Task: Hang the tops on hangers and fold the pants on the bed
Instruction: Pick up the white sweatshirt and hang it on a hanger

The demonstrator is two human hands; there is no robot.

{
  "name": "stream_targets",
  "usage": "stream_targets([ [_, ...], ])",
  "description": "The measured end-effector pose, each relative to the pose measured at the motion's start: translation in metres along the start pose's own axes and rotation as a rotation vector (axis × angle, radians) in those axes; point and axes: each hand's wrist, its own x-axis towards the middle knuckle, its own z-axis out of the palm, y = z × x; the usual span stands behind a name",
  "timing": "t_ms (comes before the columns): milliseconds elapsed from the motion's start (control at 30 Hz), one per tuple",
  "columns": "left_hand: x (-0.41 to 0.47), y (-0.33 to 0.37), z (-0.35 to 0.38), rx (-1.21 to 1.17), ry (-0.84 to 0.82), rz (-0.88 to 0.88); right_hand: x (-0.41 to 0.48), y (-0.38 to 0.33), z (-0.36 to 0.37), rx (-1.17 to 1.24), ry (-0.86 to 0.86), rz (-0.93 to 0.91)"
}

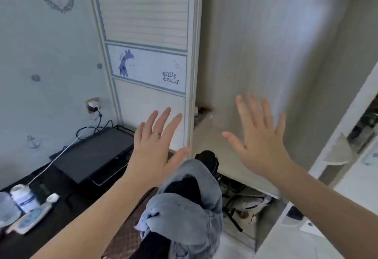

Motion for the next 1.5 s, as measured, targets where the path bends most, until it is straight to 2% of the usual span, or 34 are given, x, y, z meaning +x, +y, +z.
stream_targets([
  [133,-0.043,-0.01,0.024,0.067,-0.046,-0.243,0.006,-0.001,0.047,0.104,-0.125,-0.133],
  [267,-0.091,0.0,0.049,0.102,-0.041,-0.469,0.001,-0.007,0.095,0.195,-0.269,-0.375],
  [367,-0.125,0.02,0.065,0.132,-0.042,-0.646,-0.002,-0.011,0.118,0.268,-0.402,-0.524],
  [533,-0.195,0.075,0.087,0.221,-0.027,-0.988,-0.031,-0.031,0.147,0.362,-0.521,-0.838],
  [800,-0.318,0.196,0.084,0.293,0.046,-1.54,-0.134,-0.09,0.133,0.539,-0.736,-1.272],
  [1067,-0.424,0.314,0.082,0.4,0.237,-1.935,-0.26,-0.142,0.101,0.605,-0.874,-1.643],
  [1267,-0.499,0.397,0.092,0.428,0.414,-2.195,-0.374,-0.166,0.071,0.58,-0.99,-1.856],
  [1500,-0.606,0.461,0.082,0.369,0.569,-2.364,-0.506,-0.209,0.041,0.456,-0.96,-2.034],
])
